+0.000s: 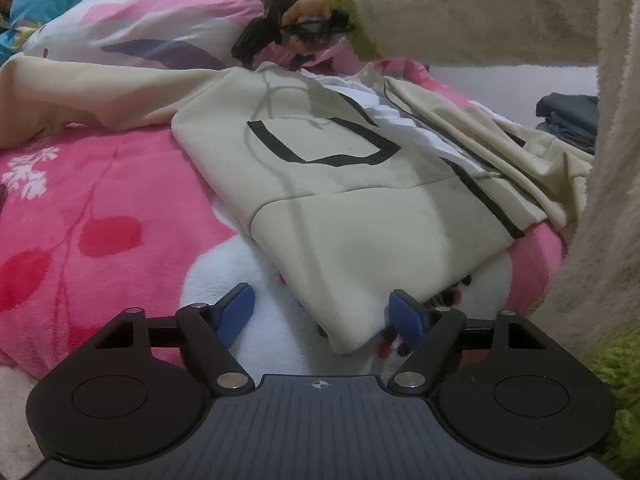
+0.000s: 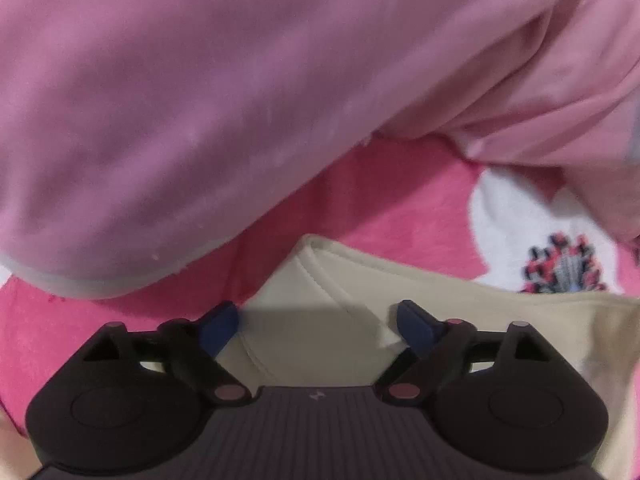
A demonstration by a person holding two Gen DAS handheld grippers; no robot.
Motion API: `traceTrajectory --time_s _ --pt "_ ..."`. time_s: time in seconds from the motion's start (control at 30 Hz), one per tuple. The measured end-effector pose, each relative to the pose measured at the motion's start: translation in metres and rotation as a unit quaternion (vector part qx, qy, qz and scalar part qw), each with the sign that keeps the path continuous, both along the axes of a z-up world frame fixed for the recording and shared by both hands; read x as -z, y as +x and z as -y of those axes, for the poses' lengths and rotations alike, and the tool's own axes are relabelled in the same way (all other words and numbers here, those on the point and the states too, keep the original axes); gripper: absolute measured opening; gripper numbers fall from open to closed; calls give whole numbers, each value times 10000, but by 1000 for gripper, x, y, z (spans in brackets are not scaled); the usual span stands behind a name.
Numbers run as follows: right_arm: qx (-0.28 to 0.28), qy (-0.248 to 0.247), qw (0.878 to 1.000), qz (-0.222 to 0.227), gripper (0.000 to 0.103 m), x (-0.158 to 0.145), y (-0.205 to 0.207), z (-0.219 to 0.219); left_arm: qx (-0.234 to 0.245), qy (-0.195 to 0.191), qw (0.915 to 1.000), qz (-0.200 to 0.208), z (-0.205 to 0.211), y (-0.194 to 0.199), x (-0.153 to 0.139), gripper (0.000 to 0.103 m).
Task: Fold clothes
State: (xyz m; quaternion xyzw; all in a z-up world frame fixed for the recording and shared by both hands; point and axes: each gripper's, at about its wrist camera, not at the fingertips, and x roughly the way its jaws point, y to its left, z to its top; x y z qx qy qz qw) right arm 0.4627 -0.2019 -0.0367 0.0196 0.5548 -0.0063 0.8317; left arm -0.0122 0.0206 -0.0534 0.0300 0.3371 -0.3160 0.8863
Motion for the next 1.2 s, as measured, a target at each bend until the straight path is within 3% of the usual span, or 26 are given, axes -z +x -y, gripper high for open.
traceTrajectory --time_s 0.03,0.07,0.1,0.3,0.5,0.67,0.7,0.73,0.8,0.87,0.93,1.0,1.1,1.2 --pt "-4 185 9998 111 56 1 -3 2 6 3 10000 3 0 0 0 75" --pt "-16 419 9989 216 44 0 -7 3 13 16 10000 15 0 -1 0 75" --pt "-15 548 9980 315 17 -2 -10 2 20 30 10000 26 1 -2 0 75" --pt "-194 249 9903 1354 10 -28 -25 -8 61 51 10000 51 0 -2 2 75" --pt "-352 16 9829 1809 9 -15 -20 1 103 113 9999 18 0 -1 3 75" --pt "-150 -125 9836 1793 9 -14 -21 26 110 157 9998 -5 -1 -1 2 75" --pt "-109 -154 9837 1787 15 -15 -21 31 106 155 9998 -9 -1 -1 2 75" --pt "-68 -182 9838 1780 34 -15 -21 36 98 156 9998 -3 0 -2 2 75" --pt "15 -240 9840 1768 59 -15 -21 46 100 175 9998 30 0 -3 2 75" --pt "42 -363 9826 1823 65 -26 -28 60 104 206 9997 72 1 -4 3 76" --pt "114 38 9827 1847 75 -42 -53 82 107 239 9996 105 2 -5 3 76" --pt "202 520 9812 1848 76 -58 -79 103 108 276 9995 129 3 -5 3 76" --pt "334 1241 9744 1843 70 -82 -119 136 93 305 9994 131 4 -4 2 76" --pt "403 1777 9716 1513 63 -63 -141 144 78 318 9994 108 5 -4 2 77"
